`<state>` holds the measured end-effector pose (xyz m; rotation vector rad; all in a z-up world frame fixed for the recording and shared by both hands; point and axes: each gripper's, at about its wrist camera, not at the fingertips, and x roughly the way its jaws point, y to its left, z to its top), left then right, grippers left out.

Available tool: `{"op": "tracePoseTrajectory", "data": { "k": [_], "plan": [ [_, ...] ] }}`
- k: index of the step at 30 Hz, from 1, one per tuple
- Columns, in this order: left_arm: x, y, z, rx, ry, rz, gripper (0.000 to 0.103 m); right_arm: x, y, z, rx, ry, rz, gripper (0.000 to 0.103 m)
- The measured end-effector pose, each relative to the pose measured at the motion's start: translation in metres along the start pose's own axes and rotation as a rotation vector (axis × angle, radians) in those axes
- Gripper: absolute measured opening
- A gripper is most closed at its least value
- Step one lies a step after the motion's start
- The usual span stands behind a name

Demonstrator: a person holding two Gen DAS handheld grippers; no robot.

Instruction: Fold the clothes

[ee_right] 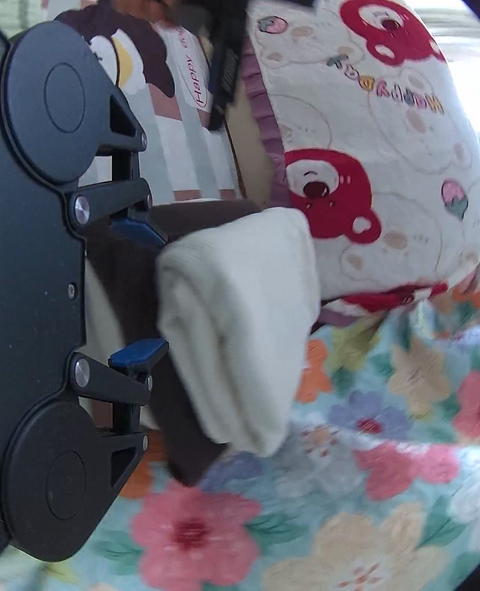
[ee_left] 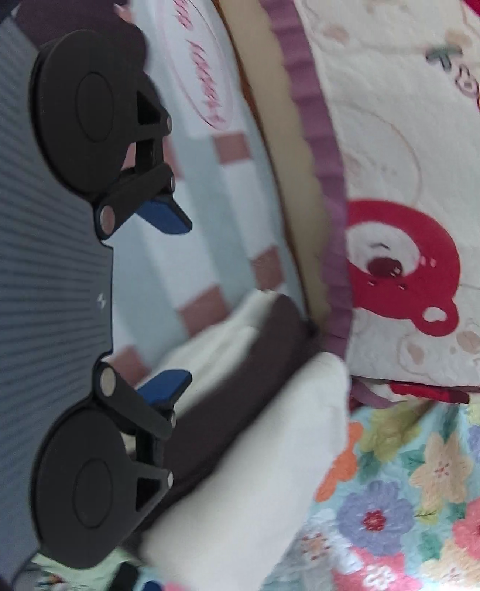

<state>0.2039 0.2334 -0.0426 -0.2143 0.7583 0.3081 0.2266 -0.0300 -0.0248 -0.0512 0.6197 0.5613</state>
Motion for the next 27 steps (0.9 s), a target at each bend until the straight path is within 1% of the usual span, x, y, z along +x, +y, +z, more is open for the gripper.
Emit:
{"op": "tracePoseTrajectory", "data": {
  "k": [1,2,4,6,9,11,13,15,17,18,20,22,25,27],
  "plan": [
    [-0.012,-0.003,-0.008,0.012,0.013,0.016,0.090,-0.008,0.001,-0.003,0.026,-0.006,0.007,0.061],
    [-0.024,-0.005,-0.017,0.022,0.026,0.025,0.094,-0.017,0.004,-0.007,0.050,-0.012,0.015,0.062],
    [-0.048,-0.010,-0.032,0.035,0.047,0.033,0.096,-0.039,0.011,-0.012,0.086,-0.019,0.035,0.064],
    [-0.072,-0.013,-0.043,0.047,0.068,0.002,0.099,-0.061,0.018,-0.018,0.092,-0.021,0.045,0.068],
    [-0.106,-0.017,-0.057,0.078,0.101,-0.052,0.100,-0.087,0.034,-0.024,0.050,-0.004,0.028,0.070],
    [-0.125,-0.019,-0.067,0.089,0.096,-0.069,0.103,-0.103,0.038,-0.029,0.045,-0.002,0.010,0.071],
    [-0.143,-0.020,-0.077,0.092,0.084,-0.078,0.103,-0.118,0.042,-0.033,0.048,0.002,-0.010,0.076],
    [-0.161,-0.020,-0.087,0.097,0.078,-0.087,0.103,-0.132,0.047,-0.037,0.050,0.005,-0.030,0.077],
    [-0.173,-0.023,-0.095,0.117,0.090,-0.095,0.103,-0.145,0.053,-0.039,0.026,0.005,-0.053,0.078],
    [-0.179,-0.025,-0.098,0.122,0.091,-0.093,0.103,-0.152,0.055,-0.038,0.022,-0.006,-0.060,0.080],
    [-0.191,-0.029,-0.105,0.119,0.088,-0.091,0.103,-0.165,0.056,-0.036,0.032,-0.019,-0.056,0.084],
    [-0.200,-0.033,-0.110,0.115,0.091,-0.094,0.103,-0.174,0.056,-0.033,0.041,-0.012,-0.038,0.084],
    [-0.211,-0.038,-0.117,0.110,0.097,-0.099,0.103,-0.189,0.060,-0.032,0.016,-0.006,-0.045,0.086],
    [-0.216,-0.041,-0.121,0.110,0.103,-0.099,0.103,-0.198,0.061,-0.032,-0.002,-0.002,-0.052,0.090]
  ]
}}
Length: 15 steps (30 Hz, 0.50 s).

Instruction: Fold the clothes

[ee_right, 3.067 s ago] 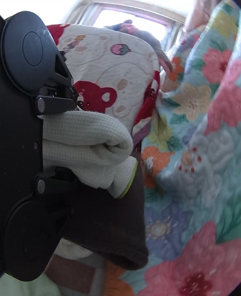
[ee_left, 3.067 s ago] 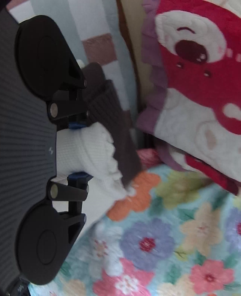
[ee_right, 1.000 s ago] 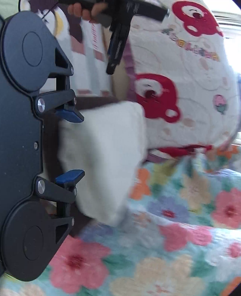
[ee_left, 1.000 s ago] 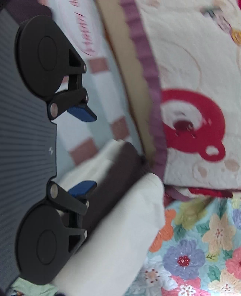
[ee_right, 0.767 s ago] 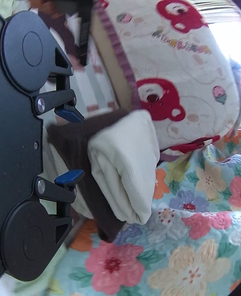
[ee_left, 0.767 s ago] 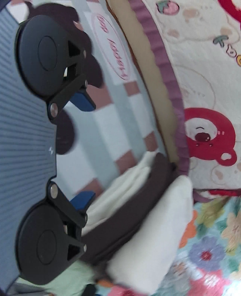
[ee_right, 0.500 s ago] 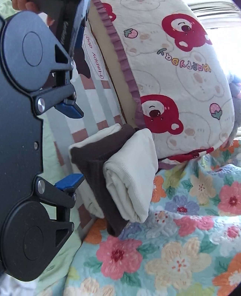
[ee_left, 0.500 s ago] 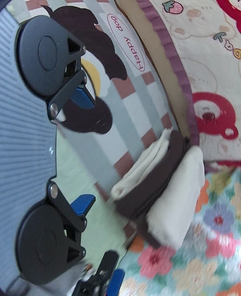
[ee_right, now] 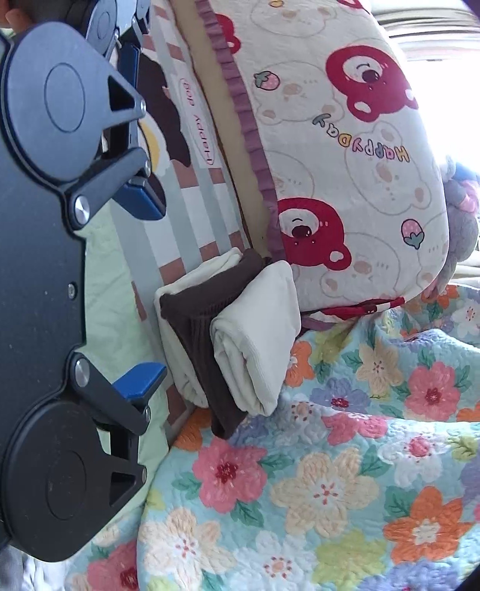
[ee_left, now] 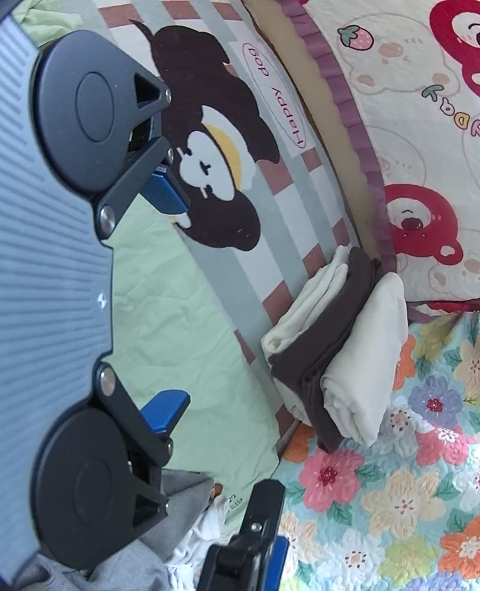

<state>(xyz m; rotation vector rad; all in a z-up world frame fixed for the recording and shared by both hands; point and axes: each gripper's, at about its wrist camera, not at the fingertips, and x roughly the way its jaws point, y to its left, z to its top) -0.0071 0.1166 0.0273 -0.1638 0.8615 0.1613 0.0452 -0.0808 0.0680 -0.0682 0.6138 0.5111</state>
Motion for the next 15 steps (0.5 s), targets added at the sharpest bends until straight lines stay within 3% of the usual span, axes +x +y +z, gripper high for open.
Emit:
{"op": "tracePoseTrajectory", "data": {
  "k": [15],
  "plan": [
    [-0.011,-0.038,-0.003,0.075,-0.016,0.007,0.103,-0.022,-0.014,-0.008,0.025,0.040,-0.045,0.091]
  ]
}}
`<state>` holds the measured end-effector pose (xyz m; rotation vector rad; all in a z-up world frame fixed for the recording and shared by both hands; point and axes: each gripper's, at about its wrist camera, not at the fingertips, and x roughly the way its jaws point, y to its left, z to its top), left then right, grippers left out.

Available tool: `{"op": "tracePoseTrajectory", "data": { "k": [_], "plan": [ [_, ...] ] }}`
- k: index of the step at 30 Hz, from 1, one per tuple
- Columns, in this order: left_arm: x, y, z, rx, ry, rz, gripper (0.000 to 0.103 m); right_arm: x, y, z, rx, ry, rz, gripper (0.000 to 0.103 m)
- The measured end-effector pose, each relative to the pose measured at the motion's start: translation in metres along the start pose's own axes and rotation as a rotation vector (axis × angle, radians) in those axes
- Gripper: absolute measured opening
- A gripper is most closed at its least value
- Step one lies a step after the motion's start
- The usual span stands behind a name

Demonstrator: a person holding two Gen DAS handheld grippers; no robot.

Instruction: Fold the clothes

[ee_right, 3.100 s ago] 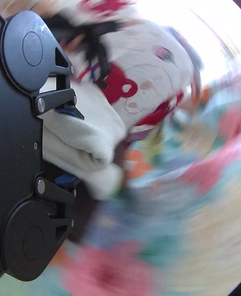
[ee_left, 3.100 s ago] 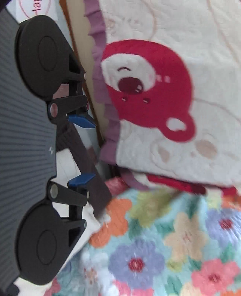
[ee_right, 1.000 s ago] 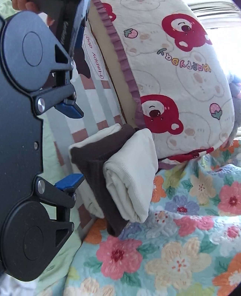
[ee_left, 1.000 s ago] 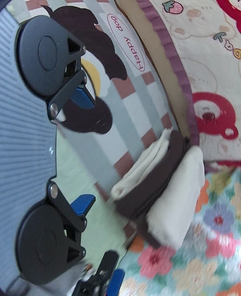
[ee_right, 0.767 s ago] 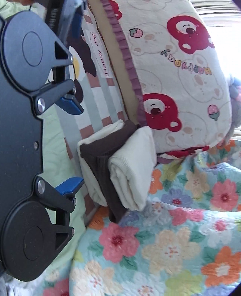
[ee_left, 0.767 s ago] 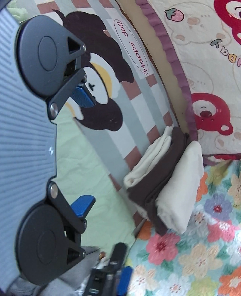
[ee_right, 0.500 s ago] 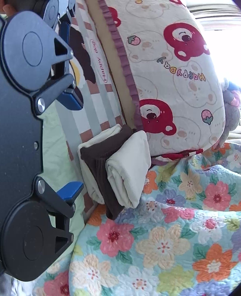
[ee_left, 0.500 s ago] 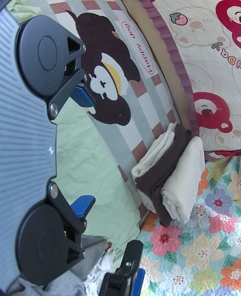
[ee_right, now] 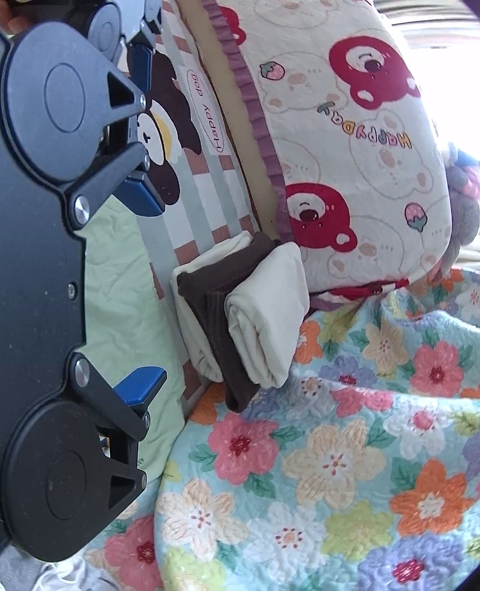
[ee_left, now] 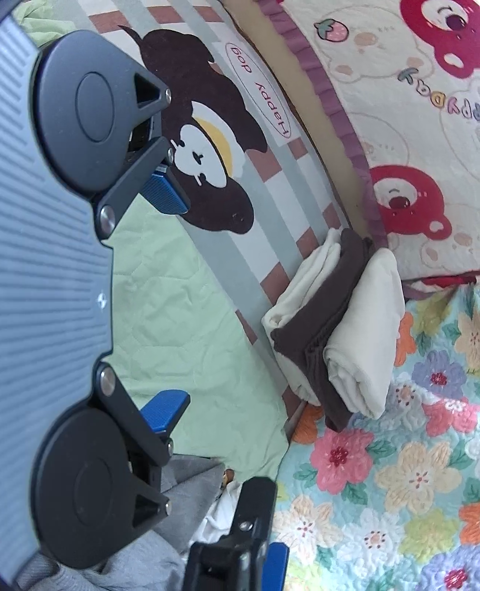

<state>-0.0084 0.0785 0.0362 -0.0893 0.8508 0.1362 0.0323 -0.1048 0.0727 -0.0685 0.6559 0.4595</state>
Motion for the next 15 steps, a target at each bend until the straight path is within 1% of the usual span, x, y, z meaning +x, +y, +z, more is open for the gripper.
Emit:
{"op": "tracePoseTrajectory", "data": {
  "k": [6,15],
  "plan": [
    [0.0006,-0.0024,0.0019,-0.004,0.005,-0.021,0.103,0.0024,-0.0025,-0.0031,0.010,0.006,0.002,0.091],
    [0.0024,-0.0056,0.0035,-0.008,0.021,-0.013,0.103,0.0065,-0.0041,-0.0043,-0.002,0.013,0.003,0.091]
  ]
}}
